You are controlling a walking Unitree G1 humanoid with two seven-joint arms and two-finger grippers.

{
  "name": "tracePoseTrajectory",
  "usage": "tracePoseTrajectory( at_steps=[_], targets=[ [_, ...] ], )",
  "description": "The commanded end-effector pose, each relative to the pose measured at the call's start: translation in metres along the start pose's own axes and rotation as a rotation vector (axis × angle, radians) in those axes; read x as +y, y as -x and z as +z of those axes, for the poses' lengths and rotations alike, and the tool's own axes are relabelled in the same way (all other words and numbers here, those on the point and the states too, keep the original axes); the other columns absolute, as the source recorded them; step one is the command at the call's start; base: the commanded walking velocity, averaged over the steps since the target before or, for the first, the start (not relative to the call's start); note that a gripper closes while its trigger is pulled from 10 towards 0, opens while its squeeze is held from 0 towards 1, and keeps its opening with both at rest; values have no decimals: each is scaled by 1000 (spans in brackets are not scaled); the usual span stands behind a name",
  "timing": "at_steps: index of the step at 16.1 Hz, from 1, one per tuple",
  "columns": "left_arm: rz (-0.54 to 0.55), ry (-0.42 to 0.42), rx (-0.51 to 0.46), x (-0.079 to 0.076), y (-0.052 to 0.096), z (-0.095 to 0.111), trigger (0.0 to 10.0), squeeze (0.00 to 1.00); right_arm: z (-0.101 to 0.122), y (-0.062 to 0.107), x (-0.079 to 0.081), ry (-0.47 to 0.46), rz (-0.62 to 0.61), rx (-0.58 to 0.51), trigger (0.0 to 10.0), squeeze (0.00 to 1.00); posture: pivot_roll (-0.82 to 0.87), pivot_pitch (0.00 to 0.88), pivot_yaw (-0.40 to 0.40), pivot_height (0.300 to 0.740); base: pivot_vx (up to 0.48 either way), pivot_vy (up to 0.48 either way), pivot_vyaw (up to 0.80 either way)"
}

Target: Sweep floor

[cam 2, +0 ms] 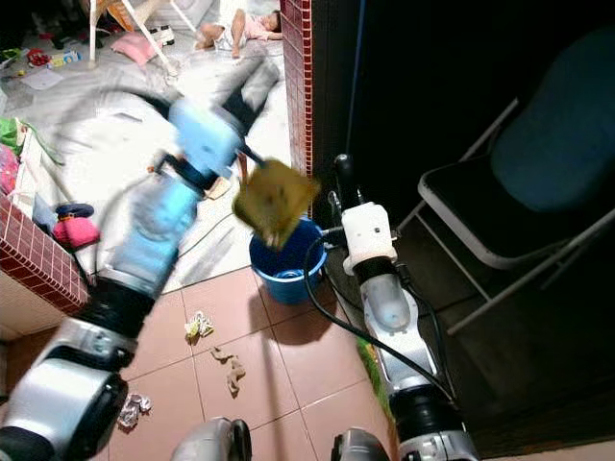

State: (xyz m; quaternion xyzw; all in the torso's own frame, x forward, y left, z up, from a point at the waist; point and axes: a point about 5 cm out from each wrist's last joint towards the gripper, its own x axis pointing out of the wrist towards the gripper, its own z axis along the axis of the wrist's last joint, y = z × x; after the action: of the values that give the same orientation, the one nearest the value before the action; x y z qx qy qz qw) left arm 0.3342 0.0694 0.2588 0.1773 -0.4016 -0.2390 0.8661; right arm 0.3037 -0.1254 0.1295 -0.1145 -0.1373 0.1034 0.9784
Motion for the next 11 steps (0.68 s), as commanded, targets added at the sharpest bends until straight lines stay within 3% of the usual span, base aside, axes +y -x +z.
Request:
tracePoseTrajectory(
  at_steps=[1, 4, 6, 8, 11],
  targets=[
    [56, -30, -80, 15, -11, 17, 10000, 0, 10, -6, 1, 18, 10, -55, 10000, 0, -74, 30, 58, 740, 0, 0, 0],
    [241, -31, -57, 46, -14, 19, 10000, 0, 8, -4, 1, 19, 4, -52, 10000, 0, -70, 26, 53, 740, 0, 0, 0],
    [395, 61, -1, 67, -11, 14, 10000, 0, 7, -4, 3, 18, 16, -49, 10000, 0, -66, 24, 49, 740, 0, 0, 0],
    [557, 150, 88, 84, 0, -1, 10000, 0, 8, -7, 3, 18, 18, -51, 10000, 0, -64, 23, 48, 740, 0, 0, 0],
    [697, 95, 155, 107, 16, -7, 10000, 0, 7, -7, 3, 20, 23, -50, 10000, 0, -59, 18, 44, 740, 0, 0, 0]
  ],
)
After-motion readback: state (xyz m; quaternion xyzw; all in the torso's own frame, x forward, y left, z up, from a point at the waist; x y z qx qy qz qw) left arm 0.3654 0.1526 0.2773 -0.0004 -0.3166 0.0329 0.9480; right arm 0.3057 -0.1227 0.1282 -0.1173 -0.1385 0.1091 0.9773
